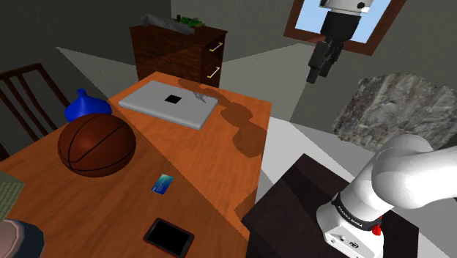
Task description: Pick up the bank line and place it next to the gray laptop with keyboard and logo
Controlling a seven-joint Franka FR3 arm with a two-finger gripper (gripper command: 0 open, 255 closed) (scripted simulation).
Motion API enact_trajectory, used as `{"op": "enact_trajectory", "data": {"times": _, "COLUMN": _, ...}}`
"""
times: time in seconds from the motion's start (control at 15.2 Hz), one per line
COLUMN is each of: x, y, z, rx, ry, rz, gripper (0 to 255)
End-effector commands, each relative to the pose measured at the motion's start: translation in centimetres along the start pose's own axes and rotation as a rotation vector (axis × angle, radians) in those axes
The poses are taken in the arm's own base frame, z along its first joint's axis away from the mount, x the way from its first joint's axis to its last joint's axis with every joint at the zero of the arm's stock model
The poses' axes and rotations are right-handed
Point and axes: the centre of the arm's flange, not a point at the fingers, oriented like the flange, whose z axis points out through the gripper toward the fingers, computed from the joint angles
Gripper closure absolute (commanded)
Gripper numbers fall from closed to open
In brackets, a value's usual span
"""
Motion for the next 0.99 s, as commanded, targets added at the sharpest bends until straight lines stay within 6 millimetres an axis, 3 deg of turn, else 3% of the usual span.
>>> {"op": "enact_trajectory", "data": {"times": 0.0, "x": 0.0, "y": 0.0, "z": 0.0, "rx": 0.000, "ry": 0.000, "rz": 0.000, "gripper": 0}}
{"op": "enact_trajectory", "data": {"times": 0.46, "x": 1.1, "y": -7.0, "z": 6.1, "rx": -0.012, "ry": 0.024, "rz": 0.156, "gripper": 0}}
{"op": "enact_trajectory", "data": {"times": 0.92, "x": 3.5, "y": -13.6, "z": 12.3, "rx": -0.025, "ry": 0.048, "rz": 0.313, "gripper": 0}}
